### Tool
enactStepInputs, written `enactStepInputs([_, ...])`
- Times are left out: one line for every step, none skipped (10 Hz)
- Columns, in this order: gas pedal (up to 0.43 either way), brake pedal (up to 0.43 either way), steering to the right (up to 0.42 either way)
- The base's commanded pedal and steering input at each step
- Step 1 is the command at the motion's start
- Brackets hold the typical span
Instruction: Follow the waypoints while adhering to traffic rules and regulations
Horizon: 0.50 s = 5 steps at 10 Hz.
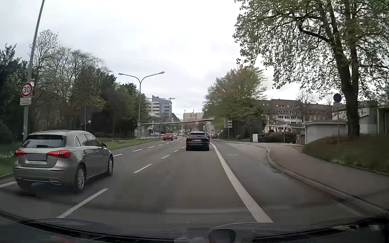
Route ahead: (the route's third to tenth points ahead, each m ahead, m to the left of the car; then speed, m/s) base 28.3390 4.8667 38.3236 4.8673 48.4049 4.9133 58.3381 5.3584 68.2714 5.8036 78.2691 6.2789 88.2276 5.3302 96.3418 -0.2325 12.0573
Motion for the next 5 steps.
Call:
enactStepInputs([0.087,0.0,-0.003])
enactStepInputs([0.087,0.0,-0.001])
enactStepInputs([0.087,0.0,0.001])
enactStepInputs([0.087,0.0,0.001])
enactStepInputs([0.087,0.0,0.001])
